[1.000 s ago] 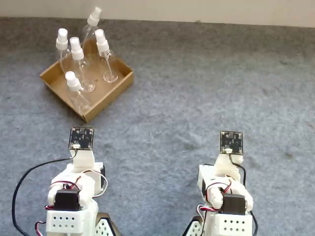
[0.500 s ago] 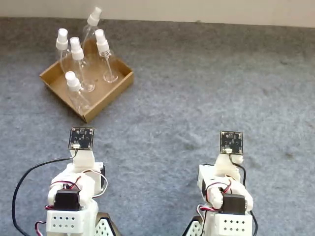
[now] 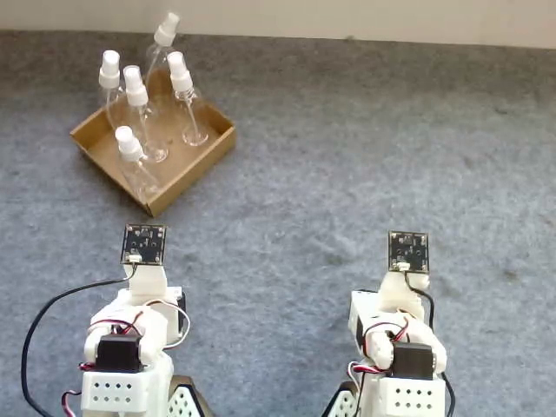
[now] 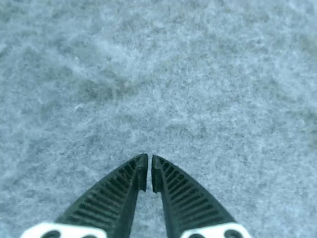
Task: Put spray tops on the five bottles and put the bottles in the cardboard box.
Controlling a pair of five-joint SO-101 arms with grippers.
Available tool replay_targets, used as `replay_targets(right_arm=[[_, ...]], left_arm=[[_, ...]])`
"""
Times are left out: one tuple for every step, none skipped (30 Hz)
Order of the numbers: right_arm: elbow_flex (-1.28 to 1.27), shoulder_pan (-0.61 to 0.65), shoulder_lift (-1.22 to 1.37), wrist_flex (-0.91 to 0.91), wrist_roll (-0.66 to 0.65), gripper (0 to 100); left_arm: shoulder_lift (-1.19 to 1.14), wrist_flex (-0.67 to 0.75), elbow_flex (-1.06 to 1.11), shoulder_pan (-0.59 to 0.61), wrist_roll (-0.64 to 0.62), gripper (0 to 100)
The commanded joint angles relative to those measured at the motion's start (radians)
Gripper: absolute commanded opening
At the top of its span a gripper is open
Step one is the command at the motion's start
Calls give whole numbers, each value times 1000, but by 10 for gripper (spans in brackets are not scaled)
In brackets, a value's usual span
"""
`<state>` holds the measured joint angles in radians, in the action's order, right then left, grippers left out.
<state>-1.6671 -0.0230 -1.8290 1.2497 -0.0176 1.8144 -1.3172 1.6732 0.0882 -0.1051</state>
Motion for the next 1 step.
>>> replay_targets(right_arm=[[-124, -12, -8, 1, 5, 19]], left_arm=[[-2, -9, 22, 10, 3, 6]])
